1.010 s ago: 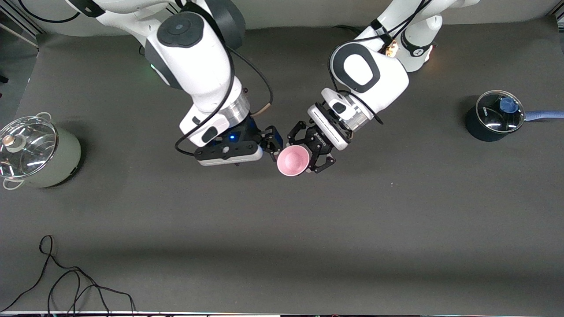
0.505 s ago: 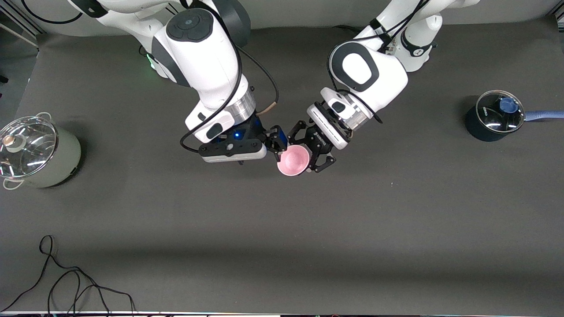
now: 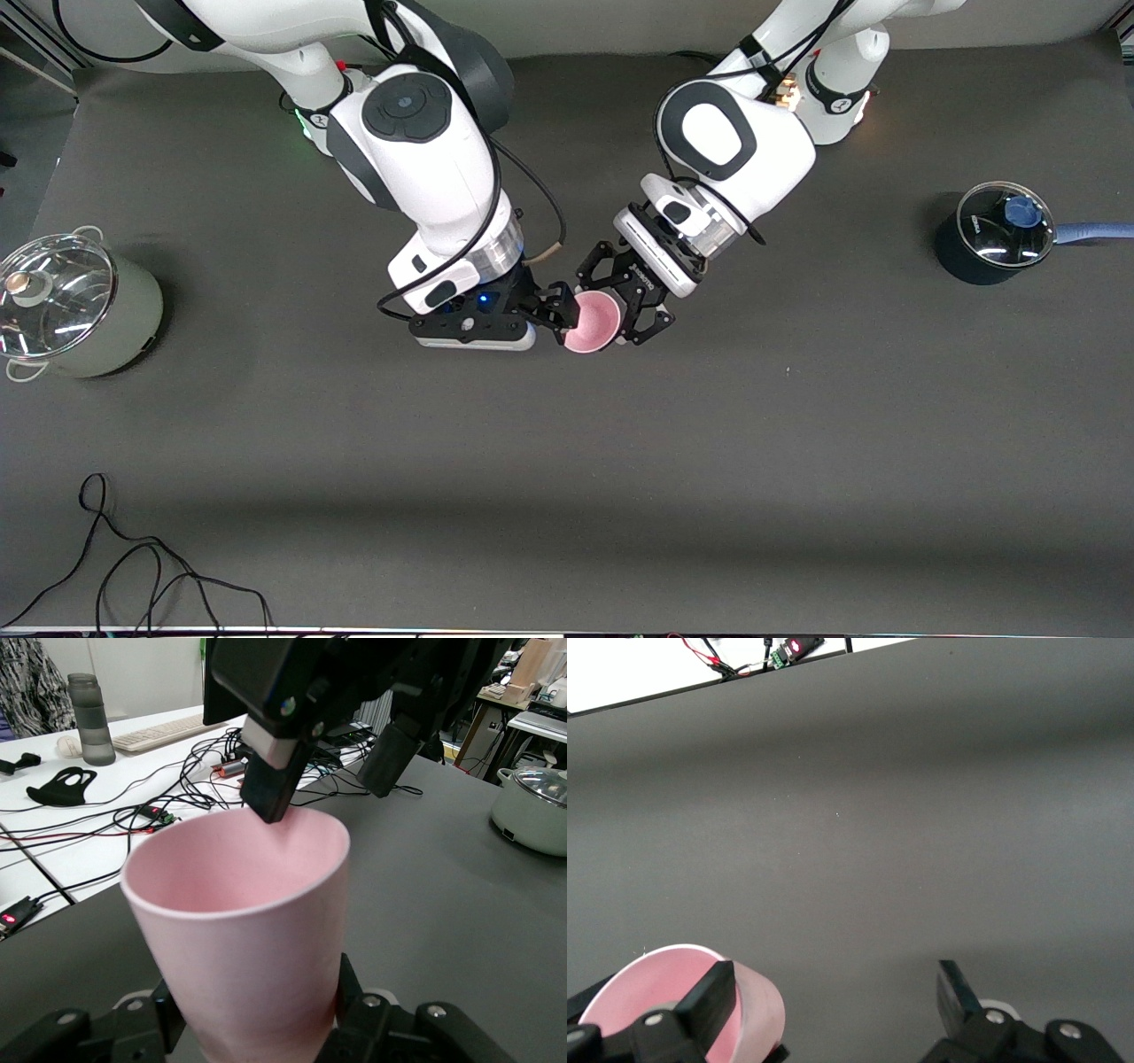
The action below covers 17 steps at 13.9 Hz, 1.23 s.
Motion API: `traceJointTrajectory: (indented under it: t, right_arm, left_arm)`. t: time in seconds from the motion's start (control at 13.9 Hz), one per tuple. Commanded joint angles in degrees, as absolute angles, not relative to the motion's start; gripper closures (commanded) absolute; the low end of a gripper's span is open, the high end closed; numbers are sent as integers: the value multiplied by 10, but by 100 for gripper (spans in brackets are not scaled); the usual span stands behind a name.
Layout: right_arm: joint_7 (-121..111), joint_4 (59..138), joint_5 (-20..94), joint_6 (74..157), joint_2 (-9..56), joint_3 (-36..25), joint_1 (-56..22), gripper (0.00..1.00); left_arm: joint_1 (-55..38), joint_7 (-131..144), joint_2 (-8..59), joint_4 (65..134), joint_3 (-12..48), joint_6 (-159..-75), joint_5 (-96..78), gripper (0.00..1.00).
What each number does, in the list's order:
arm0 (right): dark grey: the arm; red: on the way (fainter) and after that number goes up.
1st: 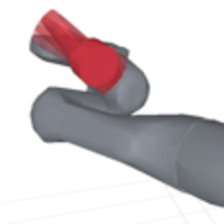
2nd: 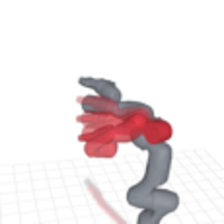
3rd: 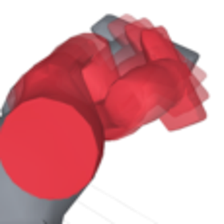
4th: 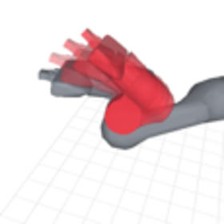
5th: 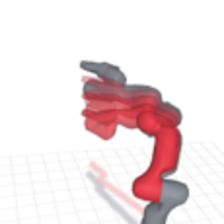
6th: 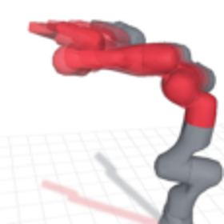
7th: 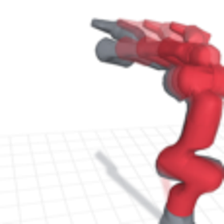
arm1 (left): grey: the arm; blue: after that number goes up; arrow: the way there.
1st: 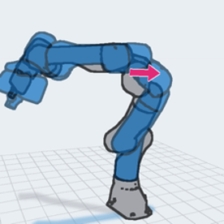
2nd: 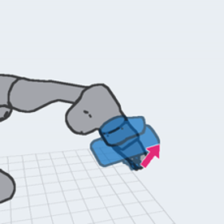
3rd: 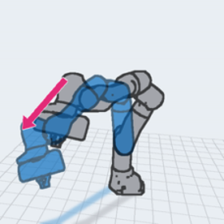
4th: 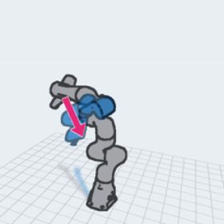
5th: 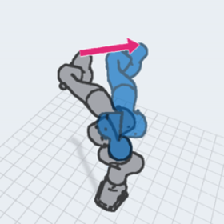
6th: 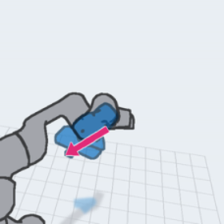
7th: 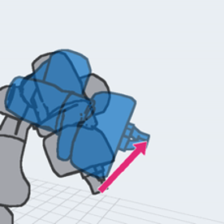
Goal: Transfer pink cup from left to right arm
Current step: 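Close the right gripper on the cup rim and open the left gripper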
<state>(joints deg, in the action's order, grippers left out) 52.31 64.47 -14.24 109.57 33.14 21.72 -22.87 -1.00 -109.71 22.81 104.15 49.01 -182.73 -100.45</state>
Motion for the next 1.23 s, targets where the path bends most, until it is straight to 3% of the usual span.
traceJointTrajectory:
  t: [0.0, 0.36, 0.43, 0.5, 1.08, 1.15]
  right_arm:
    - [550, 626, -161, 1092, 347, 215, -243, 0]
    - [549, 627, -162, 1078, 341, 216, -256, 0]
    - [542, 628, -170, 1078, 343, 216, -257, 22]
    - [549, 627, -171, 1077, 347, 216, -257, 98]
    - [541, 622, -173, 1075, 344, 215, -251, 100]
    - [541, 622, -172, 1075, 341, 215, -251, 100]
  left_arm:
    - [-25, -1101, 236, 1020, 485, -1845, -1013, 58]
    - [-28, -1101, 246, 1005, 484, -1845, -1012, 58]
    - [-28, -1101, 246, 1005, 484, -1845, -1012, 57]
    - [-28, -1101, 246, 1005, 484, -1845, -1012, 56]
    - [-28, -1101, 246, 1005, 484, -1845, -1011, 52]
    - [-28, -1101, 246, 1005, 484, -1845, -1011, 46]
